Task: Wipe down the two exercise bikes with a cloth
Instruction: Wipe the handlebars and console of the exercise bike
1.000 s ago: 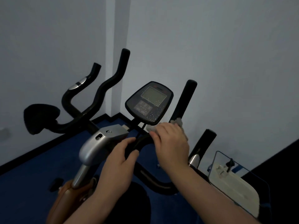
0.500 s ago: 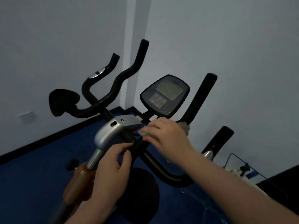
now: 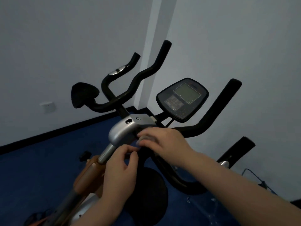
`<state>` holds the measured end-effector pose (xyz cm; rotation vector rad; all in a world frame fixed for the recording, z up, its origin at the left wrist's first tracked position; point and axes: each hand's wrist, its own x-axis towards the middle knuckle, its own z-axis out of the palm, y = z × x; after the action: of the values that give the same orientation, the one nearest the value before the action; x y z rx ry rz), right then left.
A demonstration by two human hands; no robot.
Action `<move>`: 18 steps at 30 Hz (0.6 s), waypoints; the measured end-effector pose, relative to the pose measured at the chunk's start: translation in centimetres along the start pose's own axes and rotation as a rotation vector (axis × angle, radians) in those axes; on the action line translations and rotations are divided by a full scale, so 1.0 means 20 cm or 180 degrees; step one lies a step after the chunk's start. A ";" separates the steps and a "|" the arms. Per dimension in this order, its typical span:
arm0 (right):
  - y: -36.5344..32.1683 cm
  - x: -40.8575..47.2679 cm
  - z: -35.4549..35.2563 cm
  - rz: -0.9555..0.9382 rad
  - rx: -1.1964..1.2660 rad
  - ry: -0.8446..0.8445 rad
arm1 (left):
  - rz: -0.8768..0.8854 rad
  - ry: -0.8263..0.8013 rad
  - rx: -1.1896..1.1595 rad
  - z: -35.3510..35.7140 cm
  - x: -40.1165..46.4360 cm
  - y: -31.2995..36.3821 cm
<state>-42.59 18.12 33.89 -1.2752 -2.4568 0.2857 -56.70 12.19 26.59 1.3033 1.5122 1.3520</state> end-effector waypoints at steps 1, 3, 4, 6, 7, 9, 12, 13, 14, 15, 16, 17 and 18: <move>0.03 0.02 -0.04 0.0187 0.0192 0.0137 | -0.0002 0.0016 0.0008 0.00 0.00 0.00; 0.07 0.08 -0.09 0.0461 0.0437 0.0586 | -0.0049 0.0017 0.0001 0.00 -0.01 0.01; 0.07 0.12 -0.08 0.0548 0.0478 0.0635 | -0.0069 0.0011 -0.0007 0.00 -0.01 0.01; 0.03 0.18 0.00 0.0487 0.0061 0.0271 | -0.0058 0.0034 -0.0002 0.00 -0.01 0.01; 0.01 0.18 0.04 0.0318 -0.0349 0.0129 | -0.0041 0.0056 0.0023 0.00 -0.01 0.01; 0.03 0.12 0.05 -0.0092 -0.0798 0.0023 | -0.0042 0.0093 0.0048 0.01 -0.01 0.02; 0.12 0.04 -0.06 -0.0298 -0.0245 -0.0512 | -0.0056 0.0083 0.0056 0.00 -0.01 0.02; 0.14 0.05 -0.08 -0.0307 -0.0130 -0.0706 | -0.0043 0.0087 0.0083 0.00 -0.01 0.02; 0.14 0.08 -0.09 -0.0293 -0.0100 -0.0851 | -0.0027 0.0090 0.0116 0.00 -0.01 0.02; 0.13 0.12 -0.08 -0.0243 -0.0107 -0.0936 | -0.0018 0.0087 0.0140 0.01 -0.01 0.02; 0.10 0.16 -0.05 -0.0176 -0.0125 -0.0957 | -0.0023 0.0091 0.0144 0.01 -0.01 0.02; 0.08 0.20 -0.02 -0.0124 -0.0152 -0.0900 | -0.0034 0.0105 0.0145 0.00 -0.01 0.02; 0.05 0.22 0.01 -0.0087 -0.0182 -0.0804 | -0.0036 0.0117 0.0152 0.00 -0.01 0.02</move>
<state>-44.22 22.35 34.32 -1.2972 -2.7090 0.3937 -56.49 11.99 26.96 1.3039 1.5832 1.3469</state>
